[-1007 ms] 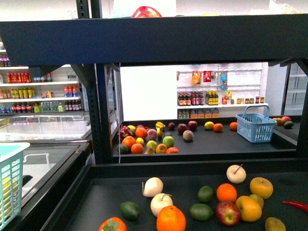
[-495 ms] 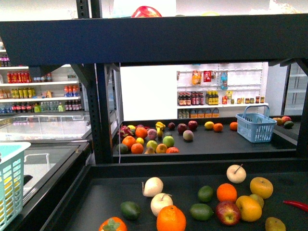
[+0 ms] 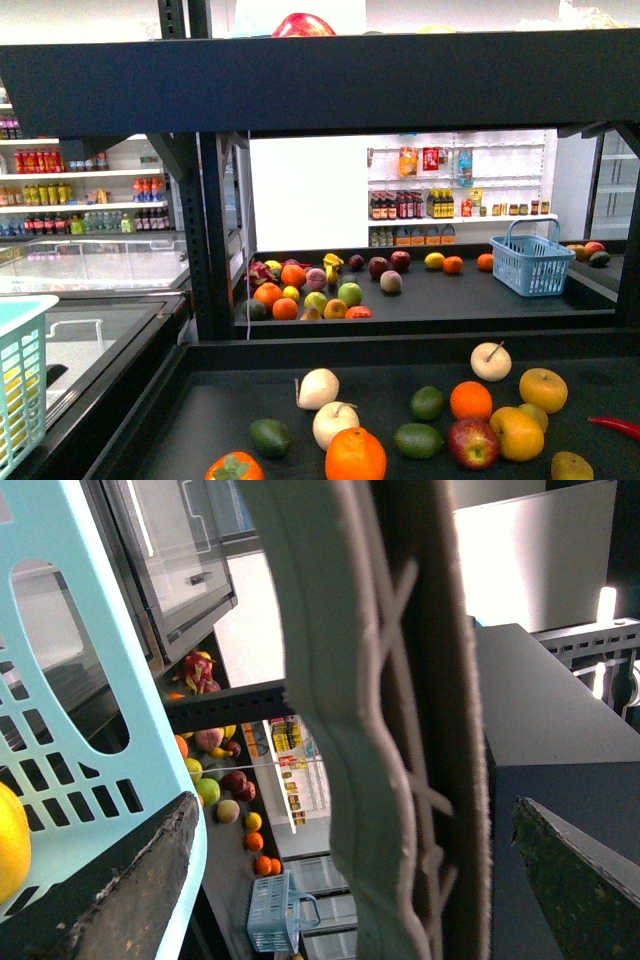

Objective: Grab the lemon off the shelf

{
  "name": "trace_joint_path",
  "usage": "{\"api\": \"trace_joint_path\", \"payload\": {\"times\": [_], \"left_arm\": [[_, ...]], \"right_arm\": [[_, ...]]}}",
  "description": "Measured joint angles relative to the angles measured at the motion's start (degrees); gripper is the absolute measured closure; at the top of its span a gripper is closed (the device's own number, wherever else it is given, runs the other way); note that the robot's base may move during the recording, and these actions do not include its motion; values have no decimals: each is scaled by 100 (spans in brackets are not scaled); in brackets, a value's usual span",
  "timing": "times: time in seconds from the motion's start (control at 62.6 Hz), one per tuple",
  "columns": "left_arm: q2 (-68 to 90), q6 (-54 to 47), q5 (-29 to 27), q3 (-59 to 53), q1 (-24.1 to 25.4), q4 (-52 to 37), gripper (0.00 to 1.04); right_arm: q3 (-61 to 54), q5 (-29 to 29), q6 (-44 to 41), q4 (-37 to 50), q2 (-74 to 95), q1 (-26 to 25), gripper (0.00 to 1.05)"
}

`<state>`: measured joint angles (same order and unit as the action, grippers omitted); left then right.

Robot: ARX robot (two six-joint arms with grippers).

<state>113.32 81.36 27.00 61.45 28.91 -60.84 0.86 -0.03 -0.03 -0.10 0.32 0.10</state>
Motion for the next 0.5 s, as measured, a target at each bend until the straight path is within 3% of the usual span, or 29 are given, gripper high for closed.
{"api": "trace_joint_path", "payload": {"times": [0.272,0.352,0.495], "left_arm": [[-1021,-680,-15,-415,85,1410,8],[-1777,-1598,-295,-640,87,2743,8],[-2859,-3008,-811,-955,-9,4352,8]], "right_arm": [[0,0,0,0,0,0,7],[0,0,0,0,0,0,7],[0,0,0,0,0,0,7]]}}
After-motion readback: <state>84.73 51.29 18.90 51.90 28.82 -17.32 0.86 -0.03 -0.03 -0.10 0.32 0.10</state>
